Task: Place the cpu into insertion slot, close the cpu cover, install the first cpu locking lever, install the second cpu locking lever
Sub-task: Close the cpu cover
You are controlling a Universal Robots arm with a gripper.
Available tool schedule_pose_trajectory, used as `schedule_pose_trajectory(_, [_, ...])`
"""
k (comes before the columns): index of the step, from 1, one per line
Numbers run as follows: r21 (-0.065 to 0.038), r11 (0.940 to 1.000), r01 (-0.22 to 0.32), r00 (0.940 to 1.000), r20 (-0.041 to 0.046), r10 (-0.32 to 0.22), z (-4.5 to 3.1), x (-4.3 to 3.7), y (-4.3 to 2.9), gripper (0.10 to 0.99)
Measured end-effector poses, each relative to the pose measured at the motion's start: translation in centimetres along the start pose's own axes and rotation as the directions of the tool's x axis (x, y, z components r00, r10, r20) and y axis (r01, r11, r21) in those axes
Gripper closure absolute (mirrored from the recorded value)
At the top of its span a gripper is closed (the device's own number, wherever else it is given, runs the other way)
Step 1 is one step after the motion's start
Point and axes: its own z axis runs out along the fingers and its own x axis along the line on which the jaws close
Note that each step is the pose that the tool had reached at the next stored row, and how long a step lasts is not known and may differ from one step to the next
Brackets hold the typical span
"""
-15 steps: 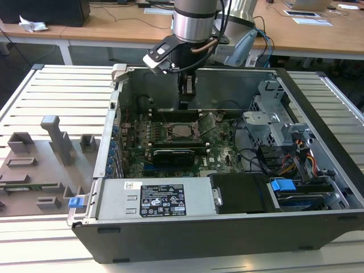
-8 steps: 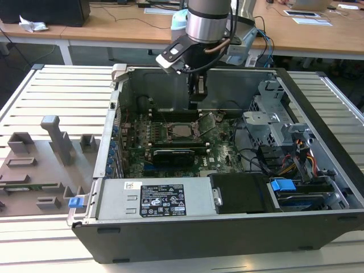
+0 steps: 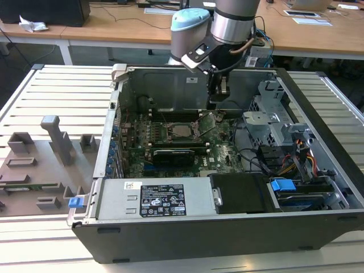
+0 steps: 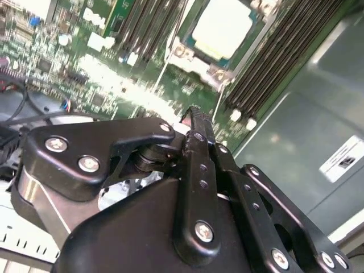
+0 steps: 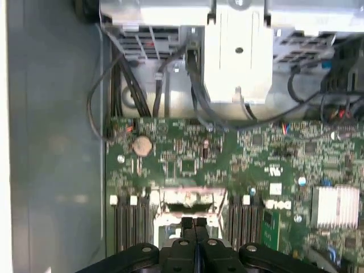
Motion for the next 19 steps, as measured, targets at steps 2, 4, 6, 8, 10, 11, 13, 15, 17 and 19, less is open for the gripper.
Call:
schedule_pose_trajectory(2, [0.002, 1.0, 0.0, 1.0, 0.0, 0.0, -0.04, 0.01, 1.0, 0.98])
schedule_pose_trajectory(4, [0.005, 1.0, 0.0, 1.0, 0.0, 0.0, -0.09, 0.02, 2.09, 0.98])
schedule_pose_trajectory(6, [0.009, 1.0, 0.0, 1.0, -0.0001, 0.0, -0.16, 0.08, 3.77, 0.98])
schedule_pose_trajectory(8, [0.012, 0.9999, 0.0, 1.0, -0.0002, 0.0, -0.2, 0.12, 4.79, 0.98])
schedule_pose_trajectory(10, [0.014, 0.9999, 0.0, 1.0, -0.0004, 0.0, -0.18, 0.15, 5.24, 0.98])
schedule_pose_trajectory(11, [0.015, 0.9999, 0.0, 1.0, -0.0005, 0.0, -0.11, 0.15, 5.26, 0.98])
schedule_pose_trajectory(13, [0.015, 0.9999, 0.0, 1.0, -0.0006, 0.0, 0.27, 0.15, 5.28, 0.98])
schedule_pose_trajectory(15, [0.015, 0.9999, 0.0, 1.0, -0.0018, 0.0, 0.75, 0.16, 5.3, 0.98])
schedule_pose_trajectory(17, [0.015, 0.9999, 0.0, 1.0, -0.002, 0.0, 1.08, 0.17, 5.3, 0.98])
schedule_pose_trajectory(19, [0.015, 0.9999, 0.0, 1.0, -0.002, 0.0, 1.27, 0.17, 5.3, 0.98])
